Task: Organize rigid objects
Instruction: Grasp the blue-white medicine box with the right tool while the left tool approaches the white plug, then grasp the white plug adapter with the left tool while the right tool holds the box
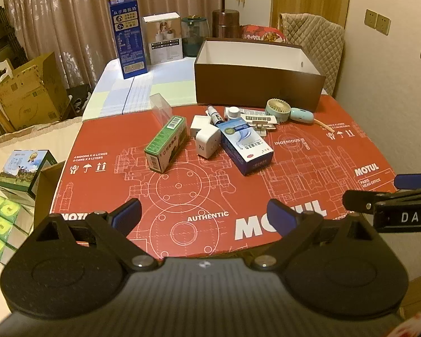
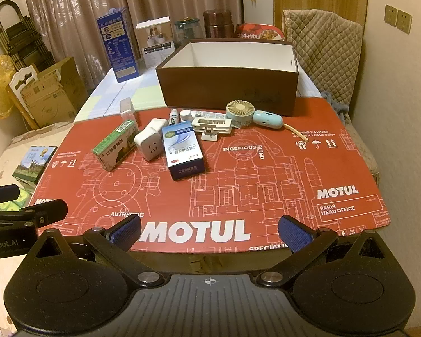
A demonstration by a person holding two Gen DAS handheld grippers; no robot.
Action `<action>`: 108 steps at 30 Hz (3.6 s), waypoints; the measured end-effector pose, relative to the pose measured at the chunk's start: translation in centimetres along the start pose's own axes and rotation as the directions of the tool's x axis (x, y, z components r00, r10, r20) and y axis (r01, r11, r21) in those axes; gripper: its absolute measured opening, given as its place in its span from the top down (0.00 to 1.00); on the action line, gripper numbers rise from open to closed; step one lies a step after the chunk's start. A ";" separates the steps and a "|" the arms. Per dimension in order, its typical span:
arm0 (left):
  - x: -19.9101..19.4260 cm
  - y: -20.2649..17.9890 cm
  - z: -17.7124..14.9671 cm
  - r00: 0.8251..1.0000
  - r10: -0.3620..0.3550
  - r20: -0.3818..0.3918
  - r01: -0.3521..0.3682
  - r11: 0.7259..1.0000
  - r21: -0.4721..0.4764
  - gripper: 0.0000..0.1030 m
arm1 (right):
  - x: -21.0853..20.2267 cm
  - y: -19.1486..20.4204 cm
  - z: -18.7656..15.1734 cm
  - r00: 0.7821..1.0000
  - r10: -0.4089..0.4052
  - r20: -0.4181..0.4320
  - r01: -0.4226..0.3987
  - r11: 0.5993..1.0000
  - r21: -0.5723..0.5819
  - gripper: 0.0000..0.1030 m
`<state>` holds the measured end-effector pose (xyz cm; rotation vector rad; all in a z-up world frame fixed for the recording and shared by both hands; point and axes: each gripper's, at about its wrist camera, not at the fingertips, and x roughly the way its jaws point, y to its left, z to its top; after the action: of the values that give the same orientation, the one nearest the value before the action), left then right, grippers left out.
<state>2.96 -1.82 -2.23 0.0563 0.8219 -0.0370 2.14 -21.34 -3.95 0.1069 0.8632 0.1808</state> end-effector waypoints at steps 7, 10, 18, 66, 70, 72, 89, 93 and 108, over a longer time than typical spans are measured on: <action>0.8 -0.3 0.2 1.000 -0.005 -0.018 0.005 1.000 -0.018 0.08 | 0.1 -2.2 0.3 0.999 0.032 0.044 -0.032 0.999 0.012 0.02; 1.2 -0.5 0.1 1.000 -0.002 -0.025 0.002 1.000 -0.031 0.08 | 0.3 -3.3 0.6 0.996 0.056 0.063 -0.057 0.998 0.002 0.02; 2.2 -0.8 -0.5 0.999 0.026 -0.042 -0.029 0.998 -0.064 0.12 | 0.7 -5.1 0.4 0.986 0.135 0.097 -0.129 0.990 -0.066 0.02; 21.9 9.5 10.1 0.966 -0.205 -0.157 0.236 0.949 0.209 0.29 | 21.2 3.0 8.7 0.998 0.041 -0.050 -0.045 0.996 -0.074 0.20; 21.9 8.2 10.3 0.960 -0.237 -0.147 0.267 0.933 0.242 0.32 | 21.1 2.7 8.5 0.998 0.038 -0.049 -0.041 0.997 -0.068 0.20; 21.9 7.4 10.4 0.958 -0.246 -0.148 0.278 0.927 0.252 0.32 | 21.1 2.4 8.4 0.997 0.045 -0.056 -0.049 0.997 -0.065 0.21; 22.7 3.2 9.8 0.970 -0.176 -0.168 0.213 0.947 0.238 0.37 | 23.3 1.3 7.6 0.989 0.094 -0.117 -0.122 0.957 -0.263 0.40; 23.1 2.4 9.3 0.969 -0.175 -0.174 0.217 0.941 0.261 0.37 | 21.8 -0.6 6.5 0.989 0.099 -0.107 -0.121 0.965 -0.231 0.40; 24.8 1.5 9.0 0.973 -0.176 -0.151 0.215 0.931 0.297 0.58 | 16.5 -6.3 2.7 0.991 -0.131 -0.013 0.132 0.991 0.024 0.40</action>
<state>26.49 -1.18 -14.27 0.2769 0.9363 -0.3563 15.41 -24.27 -15.56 0.0716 0.8814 0.0473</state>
